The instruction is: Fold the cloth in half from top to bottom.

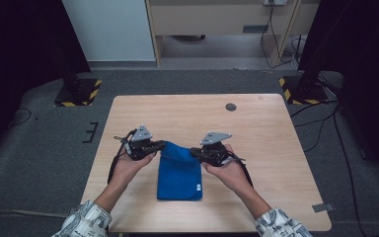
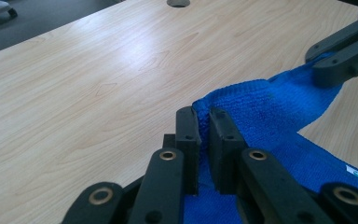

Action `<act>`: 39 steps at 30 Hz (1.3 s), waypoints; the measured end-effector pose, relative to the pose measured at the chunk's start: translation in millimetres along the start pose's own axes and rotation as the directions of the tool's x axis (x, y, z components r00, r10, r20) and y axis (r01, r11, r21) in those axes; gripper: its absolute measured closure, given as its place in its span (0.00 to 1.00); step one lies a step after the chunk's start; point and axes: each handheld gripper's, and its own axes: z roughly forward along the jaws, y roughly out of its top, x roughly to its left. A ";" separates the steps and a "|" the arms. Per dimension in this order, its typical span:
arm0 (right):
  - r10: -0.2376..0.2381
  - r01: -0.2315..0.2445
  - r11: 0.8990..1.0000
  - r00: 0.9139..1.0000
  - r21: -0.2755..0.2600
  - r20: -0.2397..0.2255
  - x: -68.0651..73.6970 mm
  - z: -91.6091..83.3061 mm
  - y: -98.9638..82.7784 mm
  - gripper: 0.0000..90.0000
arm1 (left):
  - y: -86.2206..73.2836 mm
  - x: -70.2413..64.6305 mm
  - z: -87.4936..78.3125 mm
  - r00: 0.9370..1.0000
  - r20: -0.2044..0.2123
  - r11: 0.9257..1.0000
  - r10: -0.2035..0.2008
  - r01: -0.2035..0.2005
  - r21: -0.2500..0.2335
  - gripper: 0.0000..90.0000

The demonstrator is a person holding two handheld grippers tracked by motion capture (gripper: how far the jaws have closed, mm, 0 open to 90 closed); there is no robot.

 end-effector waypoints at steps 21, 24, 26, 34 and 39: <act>-0.032 0.032 0.999 0.999 -0.007 0.005 11.2 -16.2 -0.1 0.93 | -11.0 -17.7 -9.0 1.000 0.006 0.999 -0.009 0.009 -0.032 0.92; -0.037 0.037 0.999 0.999 -0.010 0.008 11.8 -17.1 1.5 0.93 | -10.1 -18.0 -10.3 1.000 0.003 0.999 -0.011 0.011 -0.035 0.92; -0.035 0.035 0.999 0.999 -0.016 0.014 12.2 -18.5 3.4 0.93 | -8.9 -18.9 -12.2 1.000 0.007 0.999 -0.008 0.008 -0.033 0.92; -0.045 0.046 0.999 0.999 -0.011 0.010 16.2 -21.9 -0.6 0.92 | -10.9 -23.3 -14.6 1.000 0.015 0.999 -0.003 0.004 -0.033 0.91; -0.051 0.051 0.999 0.999 -0.012 0.011 17.7 -23.0 -4.5 0.91 | -14.0 -23.2 -13.4 1.000 0.022 1.000 -0.001 0.001 -0.023 0.91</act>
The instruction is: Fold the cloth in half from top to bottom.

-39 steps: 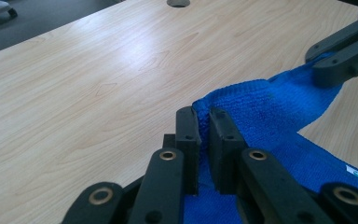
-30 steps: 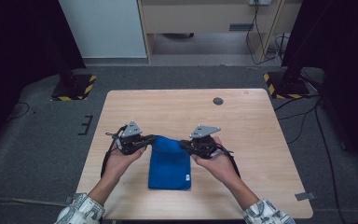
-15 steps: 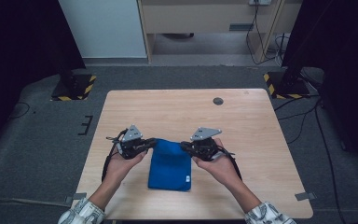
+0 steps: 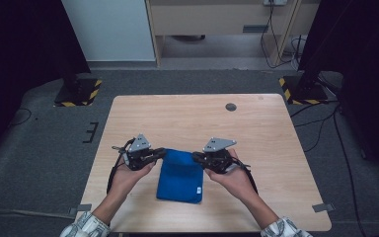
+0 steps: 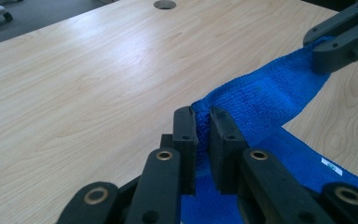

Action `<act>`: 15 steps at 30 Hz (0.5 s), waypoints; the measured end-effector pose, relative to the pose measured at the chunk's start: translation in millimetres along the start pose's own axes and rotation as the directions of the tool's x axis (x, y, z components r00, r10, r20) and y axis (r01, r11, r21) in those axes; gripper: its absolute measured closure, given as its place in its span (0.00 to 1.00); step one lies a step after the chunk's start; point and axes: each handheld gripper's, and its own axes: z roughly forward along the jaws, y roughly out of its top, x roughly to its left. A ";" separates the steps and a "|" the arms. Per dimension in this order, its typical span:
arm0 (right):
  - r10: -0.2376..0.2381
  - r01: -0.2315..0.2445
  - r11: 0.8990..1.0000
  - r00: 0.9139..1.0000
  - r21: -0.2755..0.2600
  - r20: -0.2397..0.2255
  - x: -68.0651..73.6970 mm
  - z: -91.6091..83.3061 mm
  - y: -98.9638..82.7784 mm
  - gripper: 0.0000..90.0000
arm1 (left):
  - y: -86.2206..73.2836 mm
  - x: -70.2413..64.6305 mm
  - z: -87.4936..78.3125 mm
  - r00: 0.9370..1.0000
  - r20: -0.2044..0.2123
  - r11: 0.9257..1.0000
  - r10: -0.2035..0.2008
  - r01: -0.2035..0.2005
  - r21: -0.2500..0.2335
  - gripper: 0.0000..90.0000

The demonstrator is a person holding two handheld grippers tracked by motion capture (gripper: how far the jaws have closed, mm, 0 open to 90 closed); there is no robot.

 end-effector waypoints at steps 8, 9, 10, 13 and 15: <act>-0.005 0.005 1.000 1.000 0.027 -0.030 10.1 4.4 -14.8 0.91 | -13.7 -0.3 1.4 1.000 0.031 0.999 0.000 -0.001 0.032 0.91; -0.001 0.002 0.999 0.999 0.033 -0.032 10.4 5.7 -17.0 0.91 | -14.6 -0.3 1.4 1.000 0.032 0.999 0.000 -0.002 0.036 0.91; -0.005 0.006 0.999 0.999 0.038 -0.034 10.4 6.4 -18.5 0.91 | -16.0 -0.5 1.1 1.000 0.029 0.999 -0.001 0.000 0.039 0.90; 0.002 0.000 0.999 0.999 0.045 -0.042 11.7 7.8 -22.2 0.90 | -18.6 -1.6 -0.5 1.000 0.030 0.999 -0.001 -0.001 0.043 0.90; 0.001 0.001 0.999 0.999 0.044 -0.043 12.8 8.1 -22.8 0.90 | -20.0 -1.9 -1.3 0.999 0.033 0.999 -0.006 0.005 0.044 0.90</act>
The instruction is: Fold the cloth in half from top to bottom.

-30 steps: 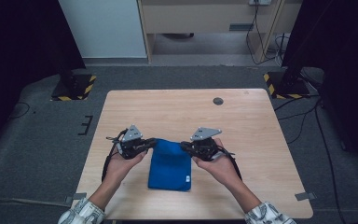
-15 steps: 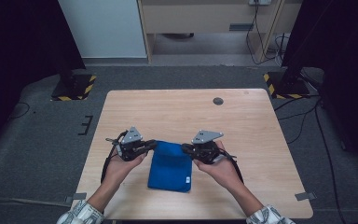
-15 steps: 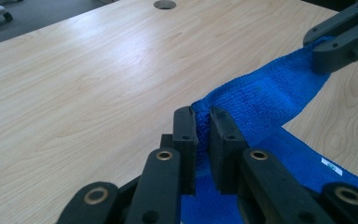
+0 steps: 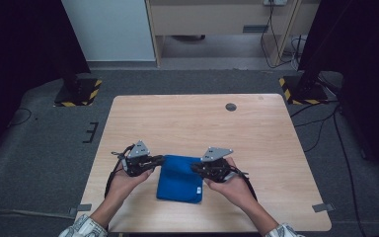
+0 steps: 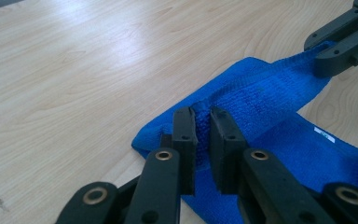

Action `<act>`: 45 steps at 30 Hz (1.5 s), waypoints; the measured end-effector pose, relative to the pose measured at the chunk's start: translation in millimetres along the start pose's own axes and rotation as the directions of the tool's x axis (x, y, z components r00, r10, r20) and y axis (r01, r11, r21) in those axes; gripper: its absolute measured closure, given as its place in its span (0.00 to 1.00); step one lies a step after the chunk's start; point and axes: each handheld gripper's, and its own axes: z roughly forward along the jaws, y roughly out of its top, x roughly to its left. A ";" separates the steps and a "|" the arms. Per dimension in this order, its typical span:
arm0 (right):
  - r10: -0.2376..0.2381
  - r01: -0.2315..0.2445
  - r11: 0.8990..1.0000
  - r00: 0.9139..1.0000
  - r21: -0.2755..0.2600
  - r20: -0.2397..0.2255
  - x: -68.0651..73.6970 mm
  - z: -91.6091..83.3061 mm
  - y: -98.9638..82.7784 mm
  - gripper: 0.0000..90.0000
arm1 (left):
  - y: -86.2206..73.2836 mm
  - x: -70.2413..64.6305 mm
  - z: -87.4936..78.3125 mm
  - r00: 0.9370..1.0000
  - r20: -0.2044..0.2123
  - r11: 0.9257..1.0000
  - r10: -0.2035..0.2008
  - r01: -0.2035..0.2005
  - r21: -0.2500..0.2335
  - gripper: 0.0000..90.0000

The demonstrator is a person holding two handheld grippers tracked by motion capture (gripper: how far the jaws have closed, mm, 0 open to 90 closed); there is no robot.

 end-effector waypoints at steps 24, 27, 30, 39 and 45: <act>-0.013 0.013 1.000 1.000 -0.008 -0.027 15.7 -10.6 -8.4 0.91 | -13.4 -12.8 -13.5 1.000 0.026 1.000 0.006 -0.006 0.000 0.89; -0.009 0.009 1.000 1.000 -0.002 -0.028 16.1 -8.9 -13.1 0.90 | -16.5 -12.5 -13.0 1.000 0.023 1.000 -0.004 0.004 -0.010 0.89; -0.002 0.002 1.000 1.000 0.004 -0.028 15.7 -6.9 -17.3 0.90 | -19.7 -13.3 -11.4 1.000 0.022 1.000 -0.002 0.002 0.003 0.89; 0.004 -0.003 1.000 0.999 0.029 -0.043 19.6 -4.2 -26.6 0.90 | -27.0 -21.8 -8.1 1.000 0.022 0.999 0.011 -0.012 0.049 0.87; -0.002 0.006 0.998 0.999 0.069 -0.048 23.9 0.6 -33.8 0.87 | -31.5 -24.0 -6.3 1.000 0.009 0.997 0.020 -0.021 0.070 0.81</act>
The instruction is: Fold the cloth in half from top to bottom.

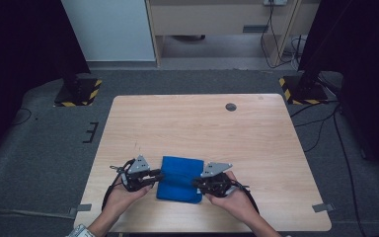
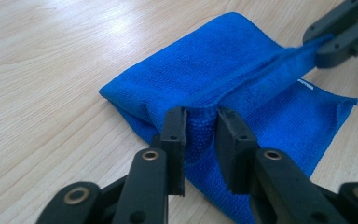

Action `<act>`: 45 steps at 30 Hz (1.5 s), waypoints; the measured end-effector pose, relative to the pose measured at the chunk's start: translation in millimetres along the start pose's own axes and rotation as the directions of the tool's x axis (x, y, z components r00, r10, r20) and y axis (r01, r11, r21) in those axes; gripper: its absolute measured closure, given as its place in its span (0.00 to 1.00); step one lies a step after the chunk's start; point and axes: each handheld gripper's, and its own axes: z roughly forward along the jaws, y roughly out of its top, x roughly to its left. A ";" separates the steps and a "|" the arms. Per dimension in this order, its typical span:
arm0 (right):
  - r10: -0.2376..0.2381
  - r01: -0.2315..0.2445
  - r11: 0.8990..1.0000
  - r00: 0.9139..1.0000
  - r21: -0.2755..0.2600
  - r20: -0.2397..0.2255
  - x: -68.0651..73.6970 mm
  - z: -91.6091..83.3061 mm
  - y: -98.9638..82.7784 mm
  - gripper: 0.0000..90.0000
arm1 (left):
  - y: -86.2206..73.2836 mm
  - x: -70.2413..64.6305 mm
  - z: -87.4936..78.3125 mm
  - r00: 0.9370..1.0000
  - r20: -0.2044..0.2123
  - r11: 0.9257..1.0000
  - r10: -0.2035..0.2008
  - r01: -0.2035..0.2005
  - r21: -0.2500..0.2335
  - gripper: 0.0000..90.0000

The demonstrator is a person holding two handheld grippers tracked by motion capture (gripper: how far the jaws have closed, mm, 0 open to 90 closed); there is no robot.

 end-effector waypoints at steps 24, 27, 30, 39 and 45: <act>-0.015 0.016 0.999 1.000 0.042 -0.019 10.9 -3.0 -1.7 0.72 | -9.3 -11.0 -4.4 1.000 0.014 0.999 0.011 -0.011 0.030 0.67; -0.011 0.012 0.999 1.000 0.036 -0.022 10.6 -4.6 -0.8 0.71 | -11.4 -13.1 -6.5 1.000 0.016 0.999 0.016 -0.016 0.036 0.66; -0.006 0.007 1.000 1.000 0.028 -0.025 10.7 -7.8 1.5 0.69 | -13.2 -15.2 -9.7 1.000 0.024 0.999 0.018 -0.019 0.038 0.66; 0.009 -0.009 1.000 1.000 0.021 0.024 1.5 -5.4 6.0 0.64 | -3.5 -19.5 -17.2 0.999 -0.010 0.999 0.046 -0.047 -0.007 0.65; 0.007 -0.010 0.999 0.999 0.047 0.049 -1.6 5.5 1.7 0.58 | 0.9 -3.8 -3.8 0.997 -0.072 1.000 0.020 -0.020 -0.007 0.64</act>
